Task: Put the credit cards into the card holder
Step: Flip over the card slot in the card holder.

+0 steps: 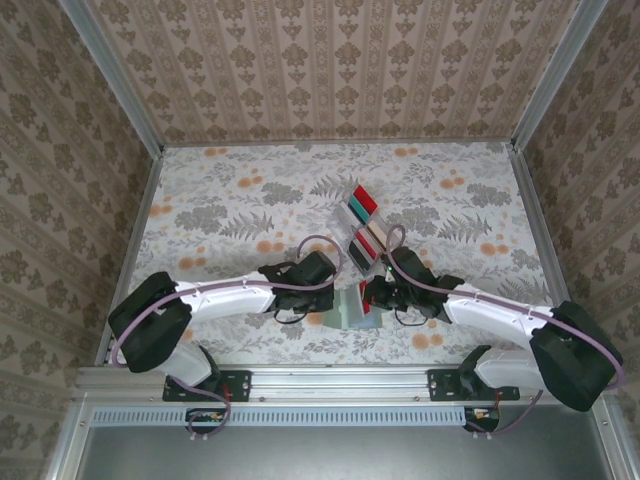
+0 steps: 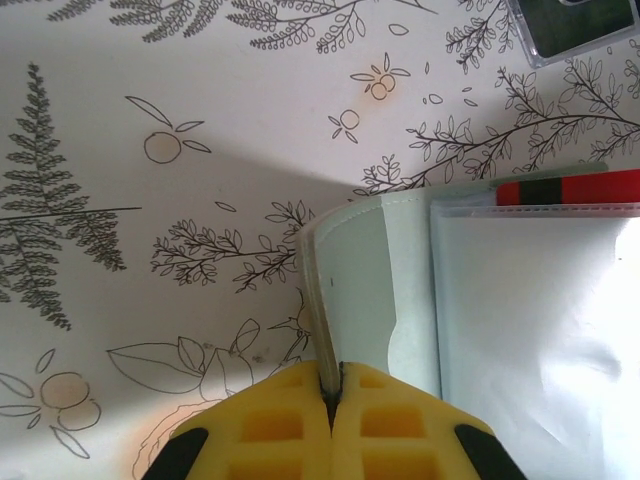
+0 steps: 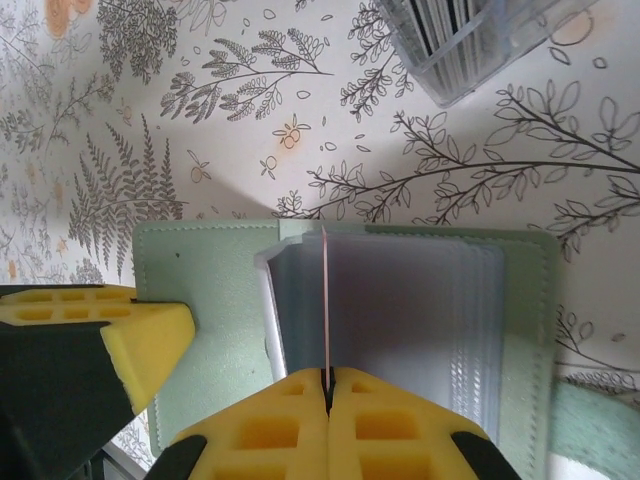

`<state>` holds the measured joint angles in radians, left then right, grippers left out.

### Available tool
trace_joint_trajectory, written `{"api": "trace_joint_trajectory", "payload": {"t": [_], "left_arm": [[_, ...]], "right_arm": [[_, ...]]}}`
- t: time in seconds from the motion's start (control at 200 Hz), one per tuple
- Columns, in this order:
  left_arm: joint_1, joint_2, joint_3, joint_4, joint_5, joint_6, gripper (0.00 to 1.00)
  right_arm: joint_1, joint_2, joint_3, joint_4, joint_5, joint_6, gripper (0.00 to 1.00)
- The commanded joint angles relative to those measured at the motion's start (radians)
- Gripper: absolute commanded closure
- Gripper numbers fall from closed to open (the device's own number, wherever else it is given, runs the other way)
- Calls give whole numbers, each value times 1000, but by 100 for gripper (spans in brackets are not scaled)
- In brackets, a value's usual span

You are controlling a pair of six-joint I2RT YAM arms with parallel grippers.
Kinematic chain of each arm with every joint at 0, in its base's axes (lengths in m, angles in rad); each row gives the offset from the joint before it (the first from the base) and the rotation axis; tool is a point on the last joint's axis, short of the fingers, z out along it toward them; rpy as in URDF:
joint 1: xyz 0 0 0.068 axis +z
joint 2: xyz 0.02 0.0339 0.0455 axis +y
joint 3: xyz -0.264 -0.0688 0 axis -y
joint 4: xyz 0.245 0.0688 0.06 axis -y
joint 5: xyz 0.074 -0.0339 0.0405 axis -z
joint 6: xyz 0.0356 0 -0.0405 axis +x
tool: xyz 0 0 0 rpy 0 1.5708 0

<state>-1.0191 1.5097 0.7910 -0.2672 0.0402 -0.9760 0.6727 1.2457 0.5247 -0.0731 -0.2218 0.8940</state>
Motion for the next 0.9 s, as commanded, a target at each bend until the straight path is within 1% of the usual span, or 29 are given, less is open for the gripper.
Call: {"api": "trace_joint_trajectory", "payload": {"t": [0.0,0.225,0.32,0.395,0.475,0.54,0.6,0.68,0.745,0.815,0.895], "left_arm": [[5,20,-11,22,16,-20,97],[8,30,-30,76,24,-36,96],[8,20,-35,83,13,-42,92],[8,5,-39,71,-5,-51,85],[9,-20,-50,57,-26,-64,76],[8,-43,-63,45,-41,-75,62],[6,-68,-79,45,-55,-82,59],[7,-102,-103,56,-70,-89,48],[6,-123,-120,62,-72,-92,45],[6,-131,-141,97,-61,-95,39],[6,-122,-151,134,-47,-96,38]], "right_arm": [[13,40,23,40,-40,26,94],[42,53,55,67,-47,36,94],[41,73,58,64,-45,38,94],[44,93,57,57,-38,43,94],[44,110,51,42,-19,47,94],[44,116,42,41,-7,48,94],[44,120,38,48,-6,51,94],[44,127,38,52,-10,53,94],[43,129,40,52,-10,54,94],[43,129,39,52,-8,54,94],[43,130,42,48,-8,52,94]]}}
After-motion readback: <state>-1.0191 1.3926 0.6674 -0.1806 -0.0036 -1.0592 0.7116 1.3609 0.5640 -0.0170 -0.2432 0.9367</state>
